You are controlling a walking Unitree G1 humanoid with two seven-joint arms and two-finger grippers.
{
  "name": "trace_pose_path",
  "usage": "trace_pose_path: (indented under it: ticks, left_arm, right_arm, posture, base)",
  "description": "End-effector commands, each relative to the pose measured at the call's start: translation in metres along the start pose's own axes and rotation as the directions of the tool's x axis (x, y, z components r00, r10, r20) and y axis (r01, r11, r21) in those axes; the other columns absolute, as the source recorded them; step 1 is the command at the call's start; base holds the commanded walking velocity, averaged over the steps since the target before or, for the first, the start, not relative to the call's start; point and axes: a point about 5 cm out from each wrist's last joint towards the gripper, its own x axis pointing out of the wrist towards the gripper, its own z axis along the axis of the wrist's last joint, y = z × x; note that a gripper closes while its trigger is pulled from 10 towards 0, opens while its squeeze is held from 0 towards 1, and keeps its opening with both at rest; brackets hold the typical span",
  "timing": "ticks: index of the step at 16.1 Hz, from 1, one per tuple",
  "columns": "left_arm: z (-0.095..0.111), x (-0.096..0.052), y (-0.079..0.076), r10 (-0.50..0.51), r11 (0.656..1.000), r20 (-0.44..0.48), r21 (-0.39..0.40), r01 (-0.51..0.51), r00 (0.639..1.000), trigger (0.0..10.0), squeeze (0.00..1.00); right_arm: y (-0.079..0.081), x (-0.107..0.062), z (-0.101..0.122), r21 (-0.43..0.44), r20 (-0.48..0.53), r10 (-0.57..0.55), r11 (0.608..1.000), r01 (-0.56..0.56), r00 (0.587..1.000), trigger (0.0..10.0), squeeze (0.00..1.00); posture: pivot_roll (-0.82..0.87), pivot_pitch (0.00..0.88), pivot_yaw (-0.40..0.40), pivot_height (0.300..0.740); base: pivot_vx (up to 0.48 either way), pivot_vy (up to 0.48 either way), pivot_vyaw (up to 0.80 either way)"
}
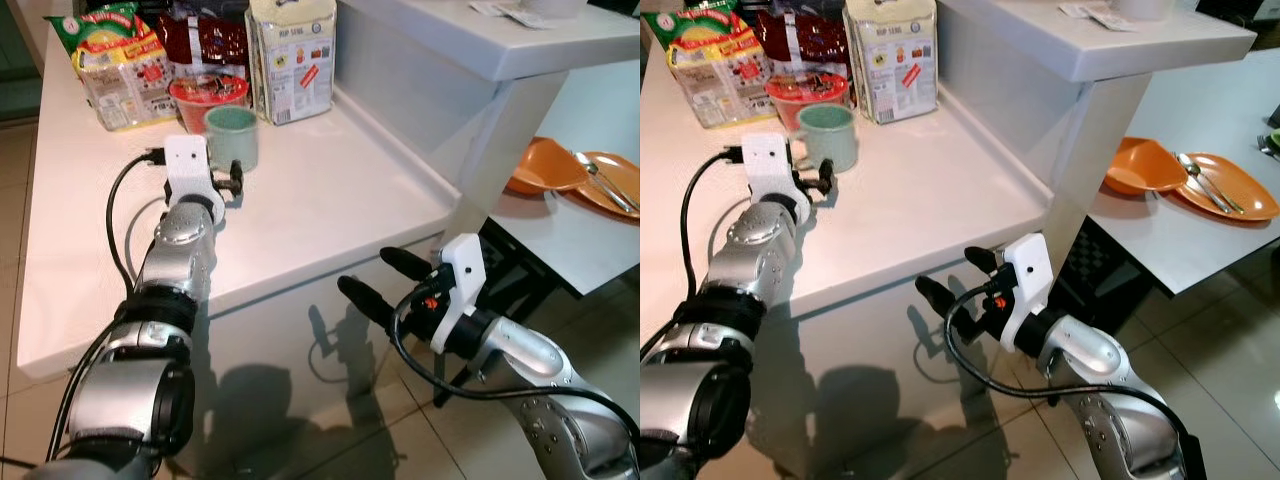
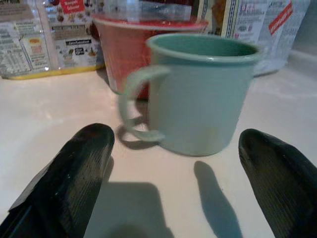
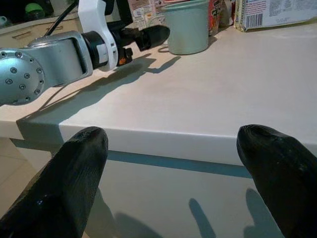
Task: Setting the table
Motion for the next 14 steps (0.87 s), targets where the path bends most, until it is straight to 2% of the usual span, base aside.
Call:
trace_pose_path:
  ticks: [1,3,5,10,14]
  left_arm:
    - [0.009,0.003,-0.001,-0.011,1.000,0.034,-0.025,0.012,0.999,10.0,0.00]
    - [0.016,0.006,-0.007,-0.078,0.996,0.072,-0.045,0.082,0.994,10.0,0.00]
    - [0.019,0.009,-0.010,-0.119,0.992,0.081,-0.031,0.121,0.990,10.0,0.00]
    - [0.022,0.012,0.010,-0.064,0.998,0.059,0.007,0.064,0.996,10.0,0.00]
    - [0.016,0.012,0.010,-0.149,0.989,0.026,0.015,0.148,0.989,10.0,0.00]
  right_arm:
    - [0.002,-0.002,0.005,-0.017,0.004,0.010,1.000,-0.010,1.000,10.0,0.00]
    - [0.001,-0.003,0.005,-0.019,0.002,0.008,1.000,-0.008,1.000,10.0,0.00]
    - [0.000,-0.004,0.005,-0.021,-0.001,0.007,1.000,-0.007,1.000,10.0,0.00]
    - [-0.001,-0.009,0.006,-0.029,-0.012,-0.002,1.000,0.001,1.000,10.0,0.00]
    - [0.000,-0.009,0.006,-0.027,-0.020,0.007,1.000,-0.008,1.000,10.0,0.00]
  posture:
    - [-0.01,0.000,-0.014,0.740]
    - [-0.01,0.000,-0.016,0.740]
    - [-0.02,0.000,-0.016,0.740]
    - [-0.05,0.000,-0.009,0.740]
    - [-0.04,0.000,-0.024,0.740]
  base:
    - [0.000,0.000,0.00]
    - [0.000,0.000,0.00]
    - [0.000,0.000,0.00]
    - [0.000,0.000,0.00]
    - [0.000,0.000,0.00]
